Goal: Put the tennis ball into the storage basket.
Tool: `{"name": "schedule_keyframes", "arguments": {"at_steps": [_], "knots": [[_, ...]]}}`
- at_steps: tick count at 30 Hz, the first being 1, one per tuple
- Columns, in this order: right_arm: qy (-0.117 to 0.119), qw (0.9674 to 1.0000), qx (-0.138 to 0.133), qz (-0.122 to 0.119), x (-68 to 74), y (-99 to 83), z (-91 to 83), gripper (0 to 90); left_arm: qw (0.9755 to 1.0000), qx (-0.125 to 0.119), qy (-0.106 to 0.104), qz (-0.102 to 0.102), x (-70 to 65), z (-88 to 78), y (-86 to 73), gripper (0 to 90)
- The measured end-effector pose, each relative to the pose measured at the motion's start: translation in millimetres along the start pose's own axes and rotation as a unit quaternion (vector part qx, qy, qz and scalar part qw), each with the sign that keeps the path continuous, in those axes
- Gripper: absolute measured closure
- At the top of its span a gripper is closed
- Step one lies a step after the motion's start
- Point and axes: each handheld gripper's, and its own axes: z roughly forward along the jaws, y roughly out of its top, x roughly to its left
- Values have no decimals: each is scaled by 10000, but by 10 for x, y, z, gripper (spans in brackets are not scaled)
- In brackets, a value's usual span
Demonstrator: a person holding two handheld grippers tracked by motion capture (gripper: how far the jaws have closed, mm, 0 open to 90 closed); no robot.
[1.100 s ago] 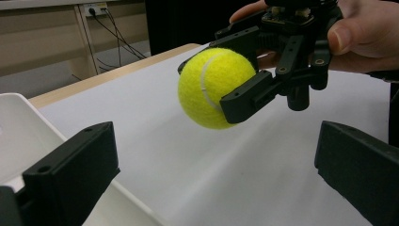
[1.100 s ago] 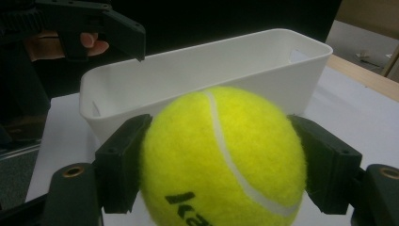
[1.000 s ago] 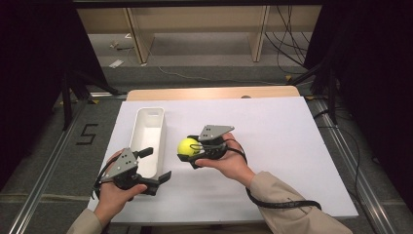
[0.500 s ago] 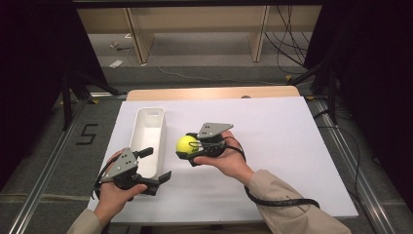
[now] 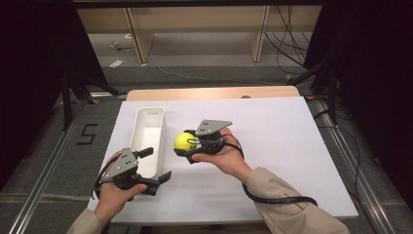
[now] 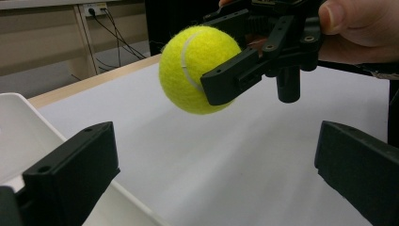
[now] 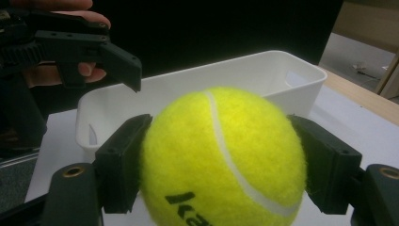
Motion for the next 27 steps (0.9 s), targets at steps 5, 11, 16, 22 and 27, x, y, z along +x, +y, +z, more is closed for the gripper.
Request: {"name": "schedule_keyframes", "arguments": {"at_steps": [5,11,16,22,27], "knots": [[4,10000,-32,-11,-3,19,13,265,10000,-3,7,-1,1,-1,0,0],[-1,10000,-54,-18,-8,34,30,265,10000,-1,3,1,0,-1,0,0],[3,10000,-74,-13,-15,54,37,265,10000,1,5,4,0,-1,0,0],[-14,9999,-117,-11,-27,83,36,265,10000,-7,-7,16,1,-2,1,0],[-16,9999,-153,-24,-45,110,29,265,10000,-3,-4,19,1,-1,2,0]]}}
